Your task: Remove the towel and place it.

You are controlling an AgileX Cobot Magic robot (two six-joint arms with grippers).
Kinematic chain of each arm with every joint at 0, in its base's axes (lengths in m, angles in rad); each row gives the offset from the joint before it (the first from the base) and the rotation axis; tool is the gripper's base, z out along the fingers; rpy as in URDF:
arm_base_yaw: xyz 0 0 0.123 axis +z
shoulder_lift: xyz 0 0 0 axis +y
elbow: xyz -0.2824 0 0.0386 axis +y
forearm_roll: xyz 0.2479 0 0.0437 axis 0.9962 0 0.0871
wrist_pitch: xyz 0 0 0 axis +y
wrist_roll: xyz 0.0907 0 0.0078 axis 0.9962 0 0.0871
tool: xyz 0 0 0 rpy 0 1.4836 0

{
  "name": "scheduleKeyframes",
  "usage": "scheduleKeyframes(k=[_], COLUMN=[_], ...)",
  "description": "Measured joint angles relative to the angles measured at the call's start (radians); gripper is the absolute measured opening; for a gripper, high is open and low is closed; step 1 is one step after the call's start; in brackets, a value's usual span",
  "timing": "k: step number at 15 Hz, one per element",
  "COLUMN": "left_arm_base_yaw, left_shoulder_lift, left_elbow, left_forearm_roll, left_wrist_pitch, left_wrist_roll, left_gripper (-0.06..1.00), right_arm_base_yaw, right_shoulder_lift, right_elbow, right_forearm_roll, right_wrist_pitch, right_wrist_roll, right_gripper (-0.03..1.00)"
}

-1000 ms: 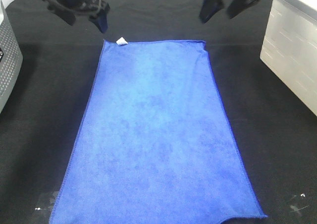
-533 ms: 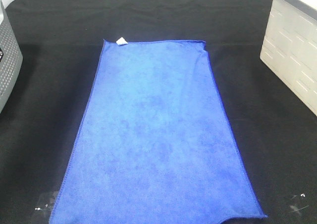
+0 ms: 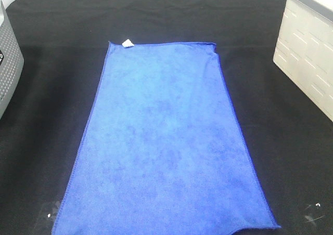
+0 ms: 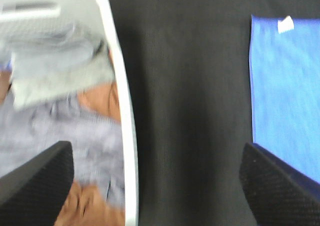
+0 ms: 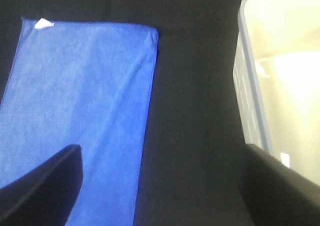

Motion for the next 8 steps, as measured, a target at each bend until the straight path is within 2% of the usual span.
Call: scheduleKeyframes(k=[4, 8], left_arm_base_yaw=[0.0, 0.0], left_shoulder_lift=[-0.308, -0.662], left_elbow=[0.349, 0.667], left_forearm_roll=[0.016, 0.059], left_wrist_pitch=[0.0, -0.022], left_wrist_roll=[0.018, -0.035], left_gripper=[0.83, 0.83], right_arm_base_yaw=[0.001, 0.001], right_shoulder_lift=[-0.346, -0.699], right_elbow=[0.372, 0.656], right_forearm_roll=[0.0, 0.0], right_wrist_pitch=[0.0, 0.001], right_wrist_roll=[0.019, 0.021], right_gripper=[0.8, 0.8])
